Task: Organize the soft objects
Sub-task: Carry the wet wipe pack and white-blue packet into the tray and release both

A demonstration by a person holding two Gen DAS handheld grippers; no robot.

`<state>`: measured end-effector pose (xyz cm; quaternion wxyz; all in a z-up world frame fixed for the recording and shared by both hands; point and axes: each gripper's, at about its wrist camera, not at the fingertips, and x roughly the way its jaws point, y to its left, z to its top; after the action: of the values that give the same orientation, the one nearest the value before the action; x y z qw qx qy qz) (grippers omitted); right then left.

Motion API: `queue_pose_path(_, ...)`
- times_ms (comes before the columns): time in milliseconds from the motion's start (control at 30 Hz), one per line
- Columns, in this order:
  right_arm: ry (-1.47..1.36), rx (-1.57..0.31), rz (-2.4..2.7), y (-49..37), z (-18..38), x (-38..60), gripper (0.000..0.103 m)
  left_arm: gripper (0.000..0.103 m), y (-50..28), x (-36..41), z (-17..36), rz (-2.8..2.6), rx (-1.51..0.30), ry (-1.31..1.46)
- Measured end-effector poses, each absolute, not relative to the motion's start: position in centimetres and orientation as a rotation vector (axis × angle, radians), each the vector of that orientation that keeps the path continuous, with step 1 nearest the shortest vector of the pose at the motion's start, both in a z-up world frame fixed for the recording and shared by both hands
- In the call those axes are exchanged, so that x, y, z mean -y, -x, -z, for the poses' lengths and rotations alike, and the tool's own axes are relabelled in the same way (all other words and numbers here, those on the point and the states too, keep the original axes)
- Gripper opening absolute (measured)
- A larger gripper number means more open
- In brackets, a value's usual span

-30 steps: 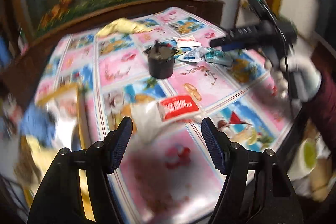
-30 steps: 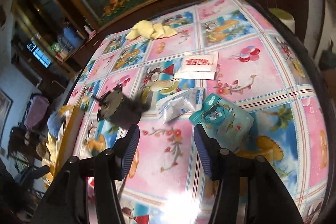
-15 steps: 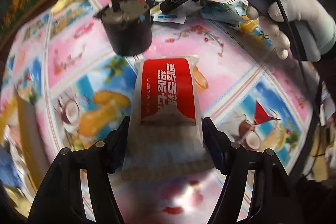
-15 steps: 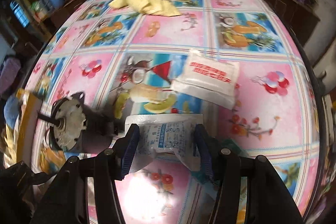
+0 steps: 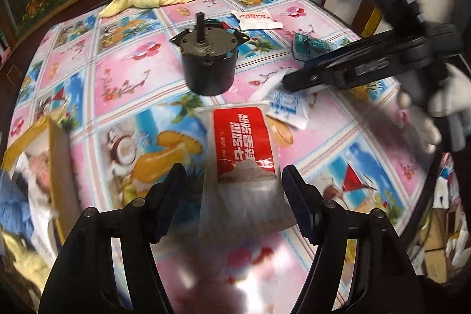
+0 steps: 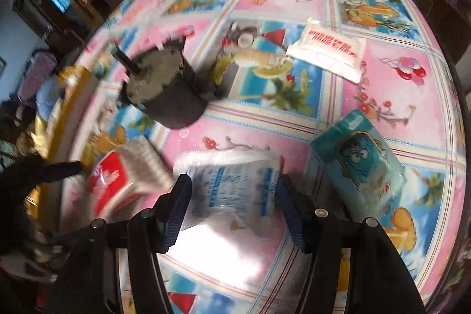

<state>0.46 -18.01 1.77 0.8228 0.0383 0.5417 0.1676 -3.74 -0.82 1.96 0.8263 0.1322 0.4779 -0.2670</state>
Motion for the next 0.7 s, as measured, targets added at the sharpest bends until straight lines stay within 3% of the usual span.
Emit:
queue_pose_path(100,-0.088,-1.090,-0.335,0.3,-2.6,19.2,0.063,0.069,2.2,2.5,0.1,0.532,-1.045,-0.333)
queue_pose_path(133,-0.081,-1.088,-0.333,0.4,-2.6,19.3,0.064,0.078,1.6,2.8,0.5,0.524,-1.042,-0.323)
queue_pose_path(300,-0.065,-1.114,-0.339,-0.3,-1.5,18.5,0.064,0.081,0.2,2.2,0.9,0.455,-1.049,-0.261)
queue_pose_path(367,-0.070,-1.112,-0.340,-0.5,-1.5,18.3,0.064,0.071,0.1,1.5,0.7,0.441,-1.042,-0.240)
queue_pose_path(400,-0.068,-1.112,-0.342,-0.6,-1.4,18.1,0.064,0.052,0.2,1.3,0.5,0.441,-1.032,-0.237)
queue_pose_path(500,-0.042,-1.131,-0.346,-0.5,-1.1,17.2,0.064,0.049,0.5,0.3,0.1,0.469,-1.034,-0.191)
queue_pose_path(600,0.031,-1.123,-0.319,-0.1,-0.4,15.5,0.077,0.049,1.4,-0.3,-0.2,0.465,-1.031,-0.162)
queue_pose_path(700,0.187,-1.048,-0.283,1.5,0.2,13.0,0.080,0.049,2.7,-1.0,-1.0,0.464,-1.012,-0.130)
